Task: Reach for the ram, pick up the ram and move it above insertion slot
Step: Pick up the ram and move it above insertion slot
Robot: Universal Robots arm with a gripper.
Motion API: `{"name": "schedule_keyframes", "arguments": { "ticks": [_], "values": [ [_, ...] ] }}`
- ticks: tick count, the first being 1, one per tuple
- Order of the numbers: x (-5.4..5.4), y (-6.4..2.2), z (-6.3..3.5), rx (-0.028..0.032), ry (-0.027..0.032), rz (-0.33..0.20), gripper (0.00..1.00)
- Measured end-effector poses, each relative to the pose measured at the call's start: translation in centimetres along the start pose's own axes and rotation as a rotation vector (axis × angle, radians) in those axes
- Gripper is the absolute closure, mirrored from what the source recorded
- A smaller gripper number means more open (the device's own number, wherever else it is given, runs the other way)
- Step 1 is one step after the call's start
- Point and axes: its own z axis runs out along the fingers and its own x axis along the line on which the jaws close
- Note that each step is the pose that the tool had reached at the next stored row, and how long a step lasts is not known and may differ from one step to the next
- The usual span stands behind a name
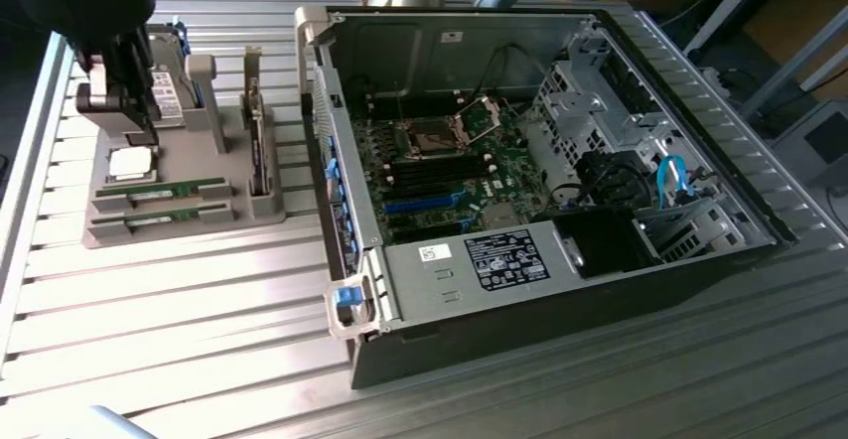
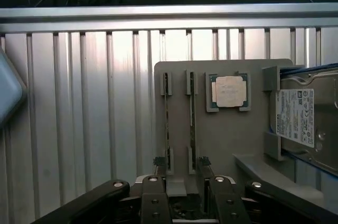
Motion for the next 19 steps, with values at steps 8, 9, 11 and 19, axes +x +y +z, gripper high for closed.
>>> {"name": "schedule_keyframes", "arguments": {
  "ticks": [8,9,11,19],
  "values": [
    [0.0,0.39,1.85,0.0003,0.0053,0.015,0.64],
    [0.0,0.41,1.94,0.0003,0.0055,0.015,0.64],
    [0.0,0.58,2.86,0.0003,0.0065,0.016,0.64],
    [0.1,0.73,5.19,0.0002,0.0093,-0.005,0.64]
  ]
}}
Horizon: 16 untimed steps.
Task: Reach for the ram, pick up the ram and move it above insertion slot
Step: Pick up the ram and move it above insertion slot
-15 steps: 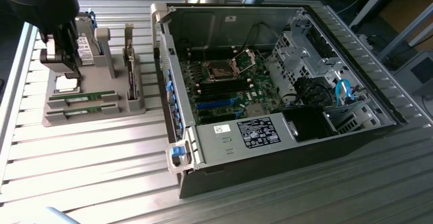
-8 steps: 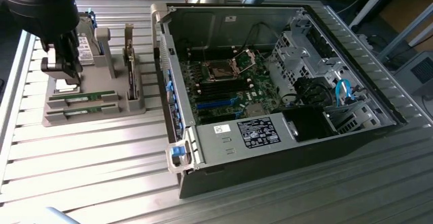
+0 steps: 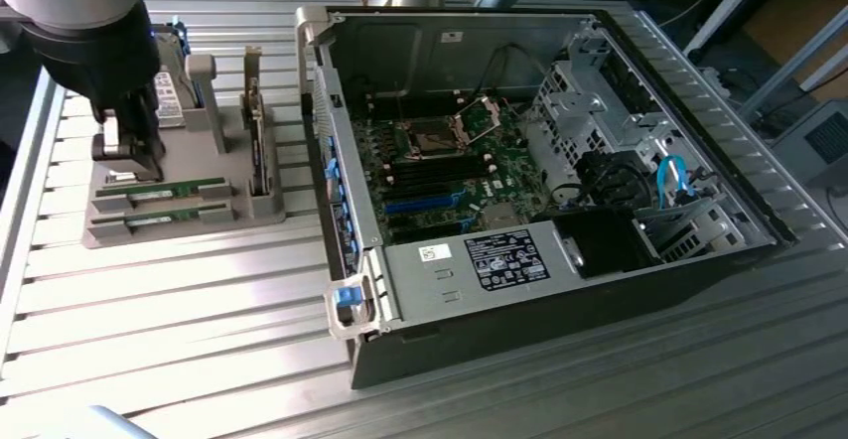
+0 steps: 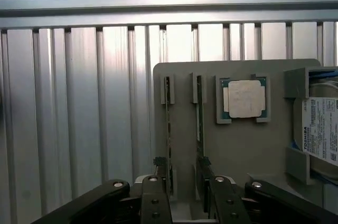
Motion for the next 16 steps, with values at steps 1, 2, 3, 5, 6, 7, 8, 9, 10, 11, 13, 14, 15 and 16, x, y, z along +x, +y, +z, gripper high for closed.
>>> {"name": "schedule_keyframes", "arguments": {
  "ticks": [1,2,3,5,6,7,8,9,10,11,13,14,15,16],
  "values": [
    [0.0,0.00,0.12,0.0000,0.0018,-0.016,0.64],
    [0.0,0.01,0.30,0.0000,0.0026,-0.026,0.64],
    [0.0,0.05,0.53,0.0000,0.0028,-0.028,0.64],
    [0.1,0.25,1.21,0.0000,0.0037,-0.034,0.64],
    [0.1,0.24,1.48,0.0000,0.0042,-0.036,0.64],
    [0.2,0.23,1.74,0.0000,0.0051,-0.038,0.64],
    [0.2,0.22,1.94,0.0000,0.0059,-0.038,0.64],
    [0.3,0.20,2.23,0.0000,0.0070,-0.038,0.64],
    [0.3,0.19,2.54,0.0001,0.0087,-0.038,0.64],
    [0.3,0.17,3.04,0.0000,0.0121,-0.040,0.64],
    [0.4,0.14,3.59,-0.0001,0.0155,-0.041,0.64],
    [0.4,0.13,3.81,0.0000,0.0165,-0.042,0.64],
    [0.4,0.12,4.02,0.0000,0.0176,-0.042,0.64],
    [0.4,0.11,4.22,0.0000,0.0186,-0.043,0.64]
  ]
}}
